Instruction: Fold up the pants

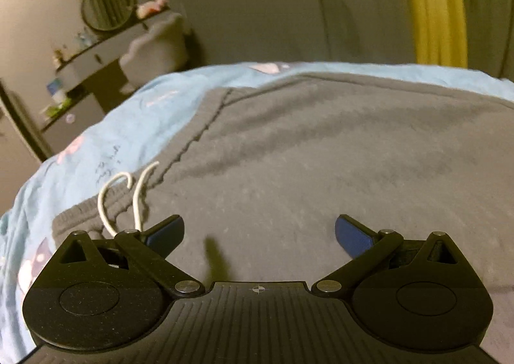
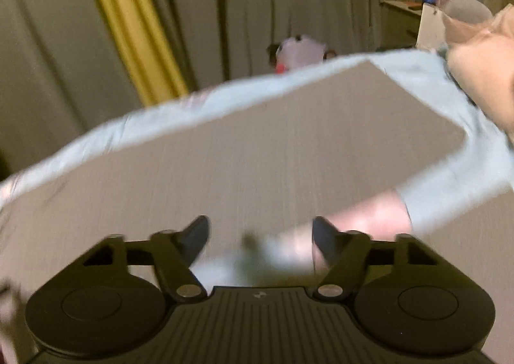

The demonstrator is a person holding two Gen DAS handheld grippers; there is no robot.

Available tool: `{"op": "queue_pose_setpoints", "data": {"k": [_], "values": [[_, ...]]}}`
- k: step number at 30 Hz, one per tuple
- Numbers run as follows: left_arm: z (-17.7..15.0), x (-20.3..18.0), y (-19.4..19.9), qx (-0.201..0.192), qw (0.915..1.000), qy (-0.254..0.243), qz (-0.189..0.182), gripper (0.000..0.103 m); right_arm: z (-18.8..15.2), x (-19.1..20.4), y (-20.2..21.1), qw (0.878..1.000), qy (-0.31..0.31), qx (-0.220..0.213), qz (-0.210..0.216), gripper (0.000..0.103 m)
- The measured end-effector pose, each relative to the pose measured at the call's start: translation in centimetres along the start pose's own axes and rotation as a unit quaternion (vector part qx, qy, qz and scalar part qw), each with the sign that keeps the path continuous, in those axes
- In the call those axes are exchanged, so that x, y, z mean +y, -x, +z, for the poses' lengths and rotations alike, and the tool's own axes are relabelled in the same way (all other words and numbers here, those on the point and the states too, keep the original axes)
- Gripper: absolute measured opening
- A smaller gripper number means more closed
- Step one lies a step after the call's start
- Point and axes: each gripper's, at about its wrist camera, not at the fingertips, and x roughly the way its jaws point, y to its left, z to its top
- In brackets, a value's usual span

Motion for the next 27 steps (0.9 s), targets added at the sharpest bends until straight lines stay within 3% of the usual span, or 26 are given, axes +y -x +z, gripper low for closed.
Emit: {"op": "queue_pose_setpoints", "data": {"k": [2, 5, 9, 11, 14, 19, 21, 22, 24, 27], "values": [[-0.1, -0.2, -0.5, -0.016, 0.9999, 0.003, 0.002, 0.103, 3.3, 0.5, -3.2, 1.000, -0.002, -0.006, -0.016, 0.045], [-0.3, -0.5, -0.6, -0.036, 0.9993, 0.004, 0.008, 0.103, 7.8, 1.3, -8.1, 0.999, -0.010, -0.012, -0.043, 0.039], [-1.0, -1.0, -0.9, -0.053, 0.9985, 0.011, 0.008, 0.103, 11.4, 0.6, -14.3, 0.996, -0.067, 0.012, -0.065, 0.040], [-1.2, -1.0, -1.5, -0.050, 0.9986, 0.019, 0.002, 0.103, 12.2, 0.1, -16.7, 0.992, -0.090, 0.020, -0.084, 0.057], [-1.4, -0.4, -2.2, -0.049, 0.9978, 0.044, -0.013, 0.103, 12.9, -1.0, -19.0, 0.985, -0.121, 0.017, -0.123, 0.057], [-1.7, -0.1, -2.7, -0.048, 0.9964, 0.067, -0.022, 0.103, 13.1, -1.8, -22.0, 0.978, -0.148, 0.026, -0.142, 0.055], [-1.8, -0.3, -2.7, -0.051, 0.9964, 0.065, -0.019, 0.103, 12.9, -1.0, -22.4, 0.978, -0.119, 0.018, -0.171, 0.034], [-1.8, -0.3, -2.7, -0.051, 0.9963, 0.066, -0.020, 0.103, 12.7, -0.5, -22.5, 0.977, -0.100, 0.015, -0.190, 0.015], [-1.8, 0.0, -2.9, -0.047, 0.9959, 0.072, -0.027, 0.103, 12.6, -0.8, -21.9, 0.978, -0.091, 0.010, -0.186, 0.006], [-1.9, 0.9, -3.4, -0.035, 0.9934, 0.096, -0.052, 0.103, 12.3, -1.6, -18.6, 0.981, -0.104, -0.020, -0.162, 0.005]]}}
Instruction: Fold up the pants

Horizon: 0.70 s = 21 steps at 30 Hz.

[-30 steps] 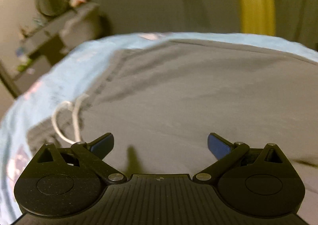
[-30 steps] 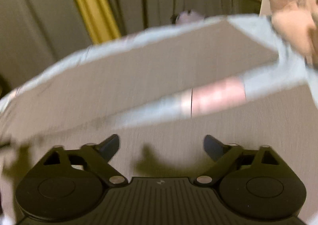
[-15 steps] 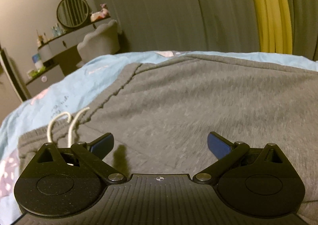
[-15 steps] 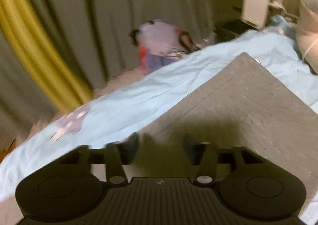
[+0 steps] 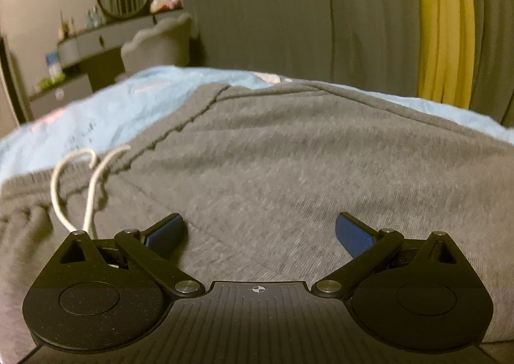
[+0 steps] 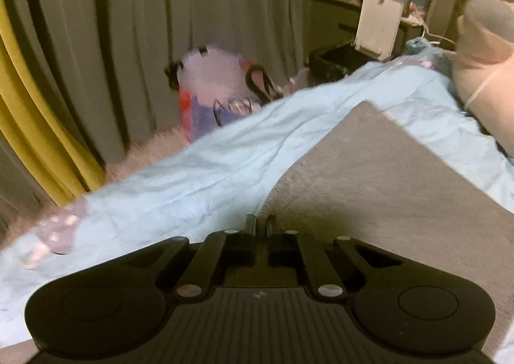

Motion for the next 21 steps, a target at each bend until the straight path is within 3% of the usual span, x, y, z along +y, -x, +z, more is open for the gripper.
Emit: {"op": "queue_pose_setpoints", "data": {"k": [2, 5, 9, 12, 15, 17, 18, 19, 20, 21], "values": [[0.2, 0.8, -0.2, 0.011, 0.9996, 0.019, -0.018, 0.103, -0.4, -1.9, 3.5, 0.999, -0.014, -0.031, 0.028, 0.005], [0.7, 0.9, 0.1, 0.013, 0.9996, 0.008, -0.023, 0.103, -2.5, -6.4, 10.3, 0.993, -0.032, -0.087, 0.074, 0.004], [1.2, 1.2, 1.5, -0.019, 0.9991, 0.007, -0.037, 0.103, -9.3, -13.3, 19.0, 0.988, -0.048, -0.117, 0.085, 0.002], [1.7, 2.0, 2.4, -0.030, 0.9961, 0.042, -0.072, 0.103, -15.5, -17.9, 21.7, 0.992, -0.059, -0.086, 0.077, 0.002], [2.2, 2.8, 2.5, -0.009, 0.9918, 0.072, -0.106, 0.103, -20.5, -21.4, 20.2, 0.994, -0.085, -0.017, 0.063, 0.001], [2.5, 3.2, 2.6, 0.006, 0.9887, 0.086, -0.123, 0.103, -21.4, -22.8, 18.9, 0.994, -0.103, 0.002, 0.042, 0.002], [2.7, 3.4, 2.6, 0.008, 0.9868, 0.095, -0.132, 0.103, -21.3, -23.4, 18.7, 0.991, -0.121, 0.003, 0.055, 0.004], [2.9, 3.6, 2.7, 0.010, 0.9852, 0.101, -0.138, 0.103, -20.8, -24.2, 18.6, 0.985, -0.154, 0.003, 0.076, 0.011], [3.1, 3.8, 2.8, 0.011, 0.9828, 0.106, -0.150, 0.103, -20.6, -24.8, 18.7, 0.980, -0.177, 0.001, 0.091, 0.032], [3.5, 4.0, 2.8, 0.013, 0.9808, 0.110, -0.160, 0.103, -20.4, -25.2, 18.6, 0.976, -0.196, -0.002, 0.100, 0.043]]}}
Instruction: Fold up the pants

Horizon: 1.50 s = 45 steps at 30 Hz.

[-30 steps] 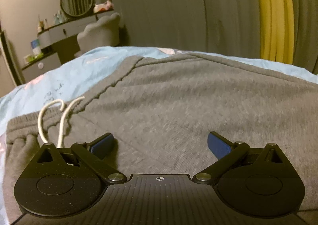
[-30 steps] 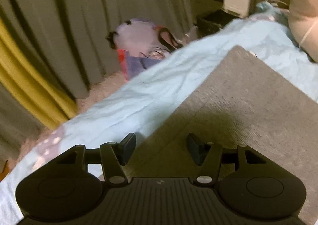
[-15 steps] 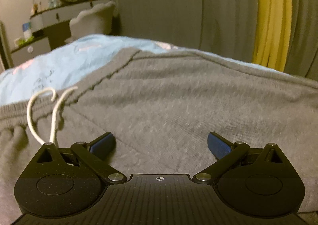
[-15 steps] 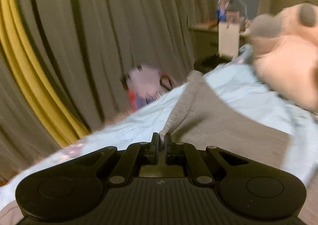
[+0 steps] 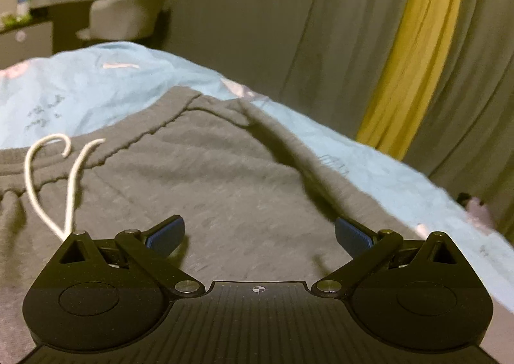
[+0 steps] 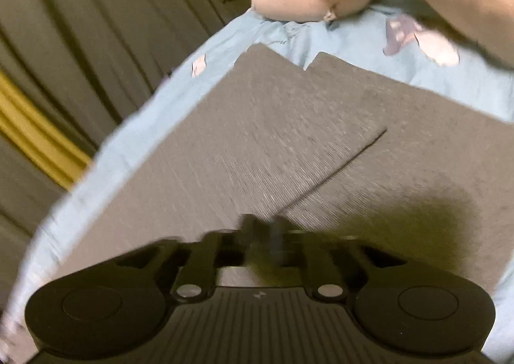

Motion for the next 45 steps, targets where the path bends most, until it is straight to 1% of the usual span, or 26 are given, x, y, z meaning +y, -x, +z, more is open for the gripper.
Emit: {"op": "queue_pose_setpoints", "data": {"k": [1, 3, 6, 7, 8, 9, 10, 13, 15, 16, 18, 19, 21, 22, 23, 24, 28, 30, 33, 35, 37, 39, 41, 42, 44, 45], "values": [[0.3, 0.1, 0.0, 0.001, 1.0000, 0.002, -0.006, 0.103, 0.1, -0.2, -0.1, 1.000, -0.011, -0.007, 0.001, 0.052], [1.6, 0.2, -0.1, 0.003, 0.9998, 0.008, -0.020, 0.103, -0.3, -0.5, -0.6, 1.000, -0.015, -0.011, 0.009, 0.051], [4.0, -0.7, -0.5, -0.015, 0.9993, -0.021, -0.027, 0.103, 0.2, -0.6, -1.4, 0.999, -0.012, -0.013, 0.028, 0.050], [4.6, -1.1, -0.8, -0.019, 0.9991, -0.029, -0.025, 0.103, 0.6, -0.7, -1.7, 0.999, -0.019, -0.012, 0.036, 0.044], [5.3, -1.5, -1.5, -0.019, 0.9990, -0.035, -0.021, 0.103, 0.8, -0.9, -2.3, 0.999, -0.028, -0.011, 0.041, 0.028], [5.9, -1.9, -2.4, -0.012, 0.9989, -0.039, -0.025, 0.103, 1.1, -1.2, -2.7, 0.998, -0.037, -0.011, 0.046, 0.016], [6.5, -2.3, -3.5, 0.007, 0.9986, -0.044, -0.030, 0.103, 1.0, -1.3, -2.8, 0.998, -0.040, -0.013, 0.048, 0.005], [7.8, -3.1, -7.3, 0.075, 0.9958, -0.038, -0.036, 0.103, 1.1, -1.7, -3.4, 0.997, -0.050, -0.005, 0.056, 0.006], [8.2, -2.9, -9.1, 0.100, 0.9941, -0.016, -0.039, 0.100, 1.3, -2.1, -3.7, 0.996, -0.063, -0.002, 0.065, 0.007], [8.4, -2.8, -9.8, 0.105, 0.9938, -0.005, -0.036, 0.096, 1.5, -2.3, -3.9, 0.995, -0.072, 0.000, 0.069, 0.008], [8.7, -2.6, -11.6, 0.128, 0.9911, 0.012, -0.034, 0.065, 1.8, -2.8, -4.4, 0.993, -0.091, 0.006, 0.076, 0.008], [8.7, -2.3, -12.7, 0.146, 0.9884, 0.018, -0.037, 0.059, 2.0, -3.0, -4.7, 0.992, -0.101, 0.008, 0.078, 0.008], [8.5, -2.1, -14.3, 0.184, 0.9821, 0.027, -0.031, 0.028, 2.0, -3.1, -4.6, 0.992, -0.101, 0.011, 0.079, 0.008], [8.5, -1.9, -14.3, 0.188, 0.9812, 0.034, -0.027, 0.019, 2.1, -3.0, -4.7, 0.992, -0.100, 0.011, 0.078, 0.008], [8.7, -1.6, -13.9, 0.187, 0.9808, 0.042, -0.036, 0.012, 2.3, -2.9, -4.8, 0.992, -0.096, 0.011, 0.078, 0.007], [9.0, -1.5, -13.3, 0.181, 0.9817, 0.043, -0.039, 0.010, 2.4, -2.6, -4.8, 0.993, -0.088, 0.012, 0.072, 0.006], [11.3, -1.1, -8.1, 0.142, 0.9873, 0.014, -0.071, 0.009, 3.8, -1.2, -3.8, 0.997, -0.045, 0.011, 0.059, 0.005], [12.5, -0.4, -5.1, 0.125, 0.9868, 0.010, -0.102, 0.009, 5.0, -0.7, -1.8, 0.996, -0.038, -0.010, 0.081, 0.005], [12.9, 2.3, 1.3, 0.096, 0.9829, 0.023, -0.155, 0.010, 6.9, -1.3, 2.1, 0.991, -0.050, -0.044, 0.117, 0.005], [11.9, 4.9, 5.8, 0.085, 0.9791, 0.028, -0.183, 0.010, 7.6, -2.7, 5.1, 0.986, -0.062, -0.059, 0.142, 0.005], [9.7, 7.5, 9.0, 0.081, 0.9767, 0.030, -0.197, 0.010, 7.5, -4.3, 7.5, 0.985, -0.058, -0.060, 0.152, 0.005], [6.5, 9.7, 10.6, 0.108, 0.9778, 0.016, -0.179, 0.012, 6.8, -5.7, 8.8, 0.988, -0.029, -0.054, 0.140, 0.005], [3.0, 11.8, 10.3, 0.149, 0.9790, 0.004, -0.139, 0.012, 5.8, -7.2, 8.6, 0.994, -0.003, -0.030, 0.106, 0.005], [1.4, 12.8, 9.5, 0.172, 0.9780, 0.010, -0.117, 0.012, 5.3, -7.9, 7.8, 0.996, 0.002, -0.009, 0.088, 0.005], [-1.4, 14.6, 8.0, 0.218, 0.9721, 0.026, -0.081, 0.012, 4.3, -9.4, 5.6, 0.998, -0.005, 0.042, 0.041, 0.005], [-2.3, 15.1, 7.4, 0.231, 0.9707, 0.027, -0.061, 0.016, 3.9, -9.9, 4.7, 0.998, -0.011, 0.059, 0.027, 0.005]]}}
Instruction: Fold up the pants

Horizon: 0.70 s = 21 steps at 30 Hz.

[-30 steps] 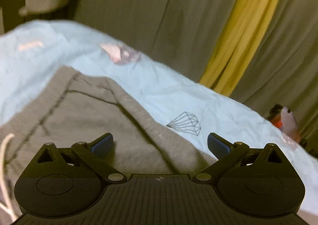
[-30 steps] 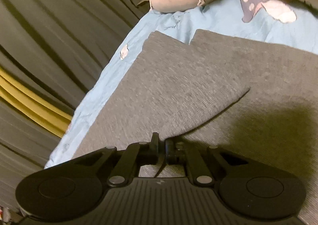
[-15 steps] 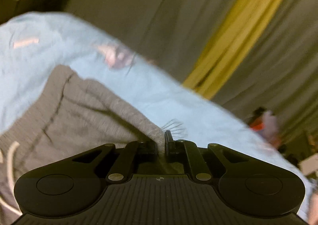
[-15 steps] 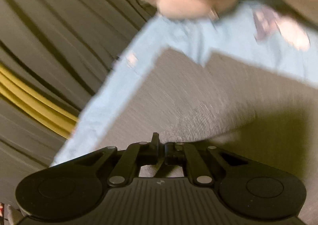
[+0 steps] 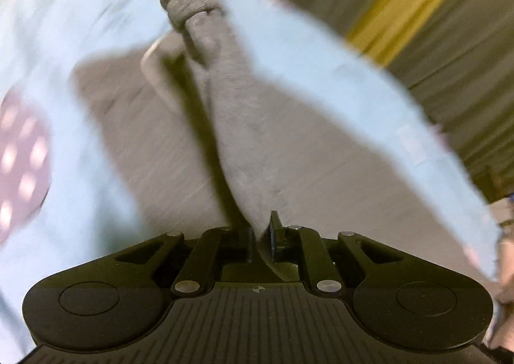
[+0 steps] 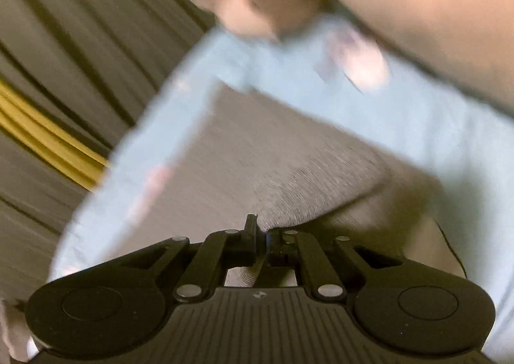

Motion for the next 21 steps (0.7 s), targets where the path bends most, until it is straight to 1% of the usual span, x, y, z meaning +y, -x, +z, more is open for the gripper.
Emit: {"op": "queue_pose_setpoints", "data": {"k": [1, 2, 3, 4, 5, 6, 8, 9, 10, 11, 12, 13, 14, 15, 17, 18, 20, 21], "values": [[-0.3, 0.5, -0.3, -0.002, 1.0000, 0.002, 0.007, 0.020, -0.3, -0.5, -0.6, 1.000, -0.006, 0.011, -0.011, 0.005], [-0.5, 0.9, -0.4, -0.009, 0.9999, 0.007, 0.002, 0.024, -0.6, -0.7, -0.8, 1.000, -0.008, 0.010, -0.013, 0.005], [-0.3, 1.4, -0.2, -0.013, 0.9995, 0.028, -0.009, 0.027, -0.7, -0.9, -0.8, 1.000, -0.012, 0.008, -0.007, 0.006], [-0.1, 1.6, 0.0, -0.022, 0.9986, 0.044, -0.018, 0.032, -0.7, -0.9, -0.7, 1.000, -0.014, 0.007, -0.004, 0.008], [0.3, 1.9, 0.2, -0.041, 0.9974, 0.055, -0.021, 0.047, -0.5, -0.9, -0.7, 1.000, -0.015, 0.007, -0.001, 0.010], [0.7, 2.0, 0.3, -0.061, 0.9962, 0.062, -0.011, 0.061, -0.4, -0.8, -0.7, 1.000, -0.015, 0.009, 0.004, 0.010], [1.6, 2.2, 0.3, -0.106, 0.9923, 0.064, 0.011, 0.073, -0.5, -0.9, -0.6, 1.000, -0.018, 0.017, 0.013, 0.021], [2.0, 2.3, 0.0, -0.112, 0.9912, 0.069, 0.015, 0.073, -0.5, -1.0, -0.8, 0.999, -0.024, 0.019, 0.023, 0.023], [2.6, 2.5, -0.4, -0.110, 0.9909, 0.077, 0.014, 0.073, -0.7, -1.3, -1.0, 0.999, -0.034, 0.020, 0.030, 0.023], [3.1, 2.8, -1.0, -0.100, 0.9912, 0.087, 0.007, 0.070, -0.7, -1.4, -1.4, 0.998, -0.045, 0.020, 0.035, 0.023], [3.3, 2.8, -1.6, -0.090, 0.9908, 0.101, 0.000, 0.064, -0.6, -1.5, -1.6, 0.998, -0.053, 0.018, 0.039, 0.023], [3.5, 3.2, -2.0, -0.085, 0.9901, 0.112, -0.009, 0.061, -0.6, -1.5, -1.8, 0.997, -0.060, 0.014, 0.044, 0.020], [3.7, 3.2, -2.4, -0.083, 0.9899, 0.115, -0.007, 0.051, -0.6, -1.4, -1.9, 0.997, -0.063, 0.008, 0.043, 0.007], [3.8, 3.1, -2.4, -0.082, 0.9901, 0.114, 0.000, 0.034, -0.6, -1.2, -1.9, 0.998, -0.060, 0.004, 0.037, 0.005], [3.6, 3.1, -1.9, -0.073, 0.9922, 0.101, 0.003, 0.013, -0.4, 0.0, -1.9, 0.999, -0.032, -0.002, 0.016, 0.005], [3.8, 3.3, -1.5, -0.072, 0.9922, 0.101, -0.006, 0.013, -0.4, 0.8, -1.7, 1.000, -0.011, -0.008, 0.005, 0.005], [3.9, 3.8, 0.1, -0.090, 0.9894, 0.109, -0.030, 0.013, -0.2, 3.0, -0.7, 0.998, 0.045, -0.033, -0.015, 0.005], [3.9, 4.0, 1.1, -0.102, 0.9874, 0.111, -0.048, 0.013, -0.1, 3.7, 0.2, 0.997, 0.060, -0.050, -0.004, 0.005]]}}
